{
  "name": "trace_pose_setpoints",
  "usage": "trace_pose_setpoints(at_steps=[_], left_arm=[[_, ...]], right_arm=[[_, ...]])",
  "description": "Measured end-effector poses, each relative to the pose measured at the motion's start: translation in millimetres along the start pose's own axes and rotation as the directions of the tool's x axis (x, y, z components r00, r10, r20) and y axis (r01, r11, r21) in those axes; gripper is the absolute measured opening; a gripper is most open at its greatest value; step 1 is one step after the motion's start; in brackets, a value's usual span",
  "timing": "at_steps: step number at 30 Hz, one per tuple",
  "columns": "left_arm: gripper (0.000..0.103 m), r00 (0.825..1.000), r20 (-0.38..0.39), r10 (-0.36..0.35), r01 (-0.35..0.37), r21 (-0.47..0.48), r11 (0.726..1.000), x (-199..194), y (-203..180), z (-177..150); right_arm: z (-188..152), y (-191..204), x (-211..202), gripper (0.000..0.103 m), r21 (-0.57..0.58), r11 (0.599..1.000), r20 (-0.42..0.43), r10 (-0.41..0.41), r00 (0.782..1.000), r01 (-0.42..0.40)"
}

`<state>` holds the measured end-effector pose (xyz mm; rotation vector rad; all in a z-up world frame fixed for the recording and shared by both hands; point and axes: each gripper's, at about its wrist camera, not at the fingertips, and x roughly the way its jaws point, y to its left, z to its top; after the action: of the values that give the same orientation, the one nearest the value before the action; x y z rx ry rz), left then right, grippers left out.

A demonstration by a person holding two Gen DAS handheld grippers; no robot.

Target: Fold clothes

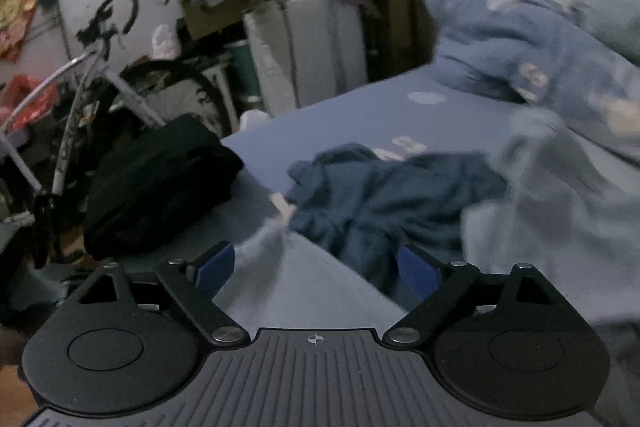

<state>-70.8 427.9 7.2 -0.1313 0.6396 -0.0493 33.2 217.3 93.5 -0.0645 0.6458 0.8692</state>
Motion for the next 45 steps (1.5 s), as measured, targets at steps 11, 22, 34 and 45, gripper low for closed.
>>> trace_pose_setpoints(at_steps=[11, 22, 34, 45], left_arm=[[0.005, 0.974, -0.076, 0.213, -0.224, -0.193, 0.955, -26.4, 28.8, -5.1], [0.066, 0.971, 0.237, 0.02, 0.036, -0.227, 0.973, -26.4, -38.3, 68.2], [0.067, 0.938, 0.294, -0.185, 0.288, -0.36, 0.887, 75.5, -64.3, 106.2], [0.075, 0.819, 0.234, -0.523, 0.541, -0.617, 0.571, 196.7, -134.0, 105.5]], right_arm=[[-42.8, -57.7, -49.9, 0.091, 0.166, 0.982, 0.043, -0.094, 0.995, 0.086], [-4.6, -65.6, 47.1, 0.052, -0.225, 0.95, 0.067, -0.205, 0.976, 0.215], [10.2, -155.6, 30.6, 0.005, 0.183, 0.97, 0.16, -0.191, 0.968, 0.161], [-41.8, -258.3, -34.0, 0.005, 0.579, 0.815, 0.281, -0.198, 0.939, -0.001]])
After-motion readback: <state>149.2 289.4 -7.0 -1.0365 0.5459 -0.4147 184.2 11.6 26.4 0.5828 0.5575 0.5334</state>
